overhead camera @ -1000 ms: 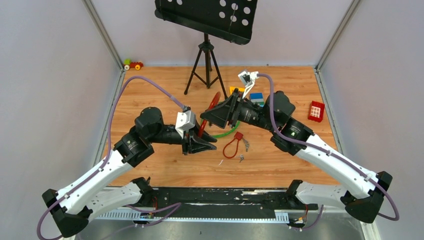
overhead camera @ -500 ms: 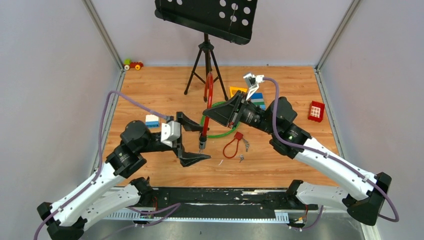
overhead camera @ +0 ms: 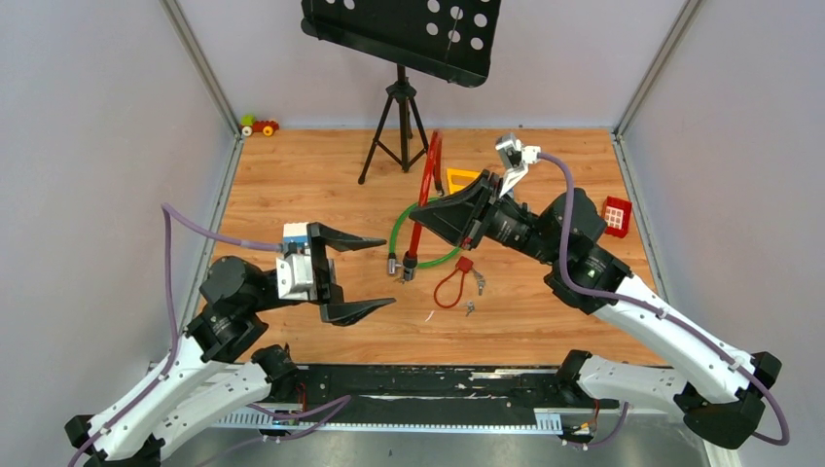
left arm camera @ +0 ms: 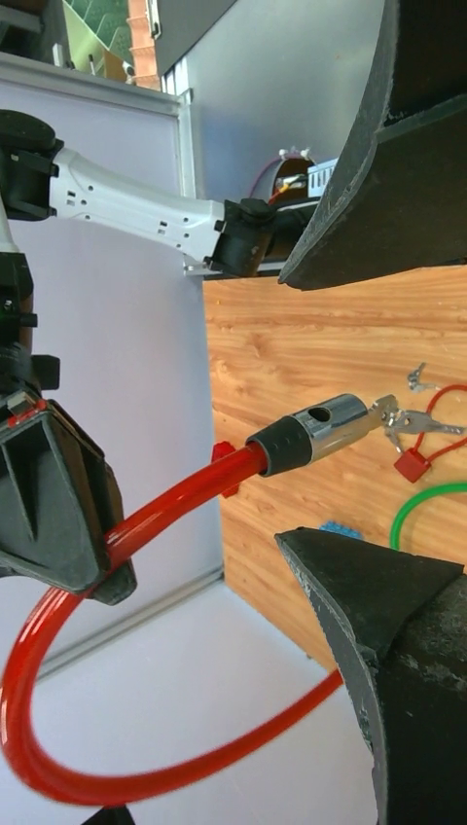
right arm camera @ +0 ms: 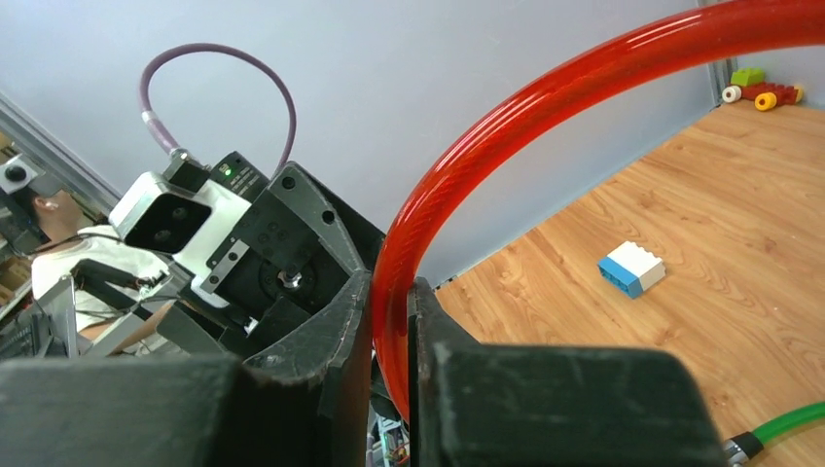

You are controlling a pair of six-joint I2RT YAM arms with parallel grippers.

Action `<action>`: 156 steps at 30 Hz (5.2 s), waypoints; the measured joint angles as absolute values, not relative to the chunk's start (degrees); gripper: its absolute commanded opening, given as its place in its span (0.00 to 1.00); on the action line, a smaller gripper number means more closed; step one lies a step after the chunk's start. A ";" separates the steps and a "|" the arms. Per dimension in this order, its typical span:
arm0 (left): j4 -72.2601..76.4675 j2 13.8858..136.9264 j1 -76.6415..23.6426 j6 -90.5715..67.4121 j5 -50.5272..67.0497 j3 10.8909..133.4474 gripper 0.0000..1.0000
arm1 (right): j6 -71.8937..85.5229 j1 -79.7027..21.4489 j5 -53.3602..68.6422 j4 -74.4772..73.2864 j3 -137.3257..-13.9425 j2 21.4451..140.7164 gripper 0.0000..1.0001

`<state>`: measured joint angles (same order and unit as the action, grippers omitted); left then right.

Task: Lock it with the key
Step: Lock the lock.

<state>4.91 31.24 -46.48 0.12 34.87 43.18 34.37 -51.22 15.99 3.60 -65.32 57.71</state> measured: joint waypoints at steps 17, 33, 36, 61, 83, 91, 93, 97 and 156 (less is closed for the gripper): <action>10.02 39.83 -46.48 -5.54 51.33 43.44 0.80 | 19.44 -51.18 50.81 10.68 -67.59 57.01 0.00; 37.28 47.57 -46.48 -23.75 58.72 40.07 0.63 | 27.24 -51.18 58.11 27.86 -67.33 60.49 0.00; 40.62 48.60 -46.48 -26.63 59.77 39.20 0.61 | 28.01 -51.18 58.28 29.12 -67.33 60.77 0.00; 54.81 52.53 -46.50 -38.11 62.61 38.61 0.37 | 32.40 -51.53 61.93 36.23 -67.00 63.16 0.00; 26.20 44.45 -46.46 -18.76 51.77 41.32 0.37 | 17.61 -52.27 37.32 15.49 -63.07 54.19 0.00; 13.72 43.86 -46.46 -8.64 43.51 44.14 0.12 | 15.53 -52.47 28.71 12.14 -62.78 54.57 0.00; 11.86 43.88 -46.48 -7.35 41.95 44.73 0.05 | 15.18 -52.62 26.44 11.51 -62.78 54.68 0.00; 10.92 43.99 -46.48 -6.26 40.77 45.08 0.00 | 15.09 -53.06 24.12 11.20 -62.70 54.65 0.00; -8.99 41.39 -53.10 17.69 -9.41 58.57 0.00 | 4.78 -54.00 -24.95 -12.82 -51.46 48.60 0.67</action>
<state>-8.99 41.39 -53.10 17.69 -9.41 58.57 4.78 -54.00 -24.95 -12.82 -51.46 48.60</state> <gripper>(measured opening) 0.286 0.639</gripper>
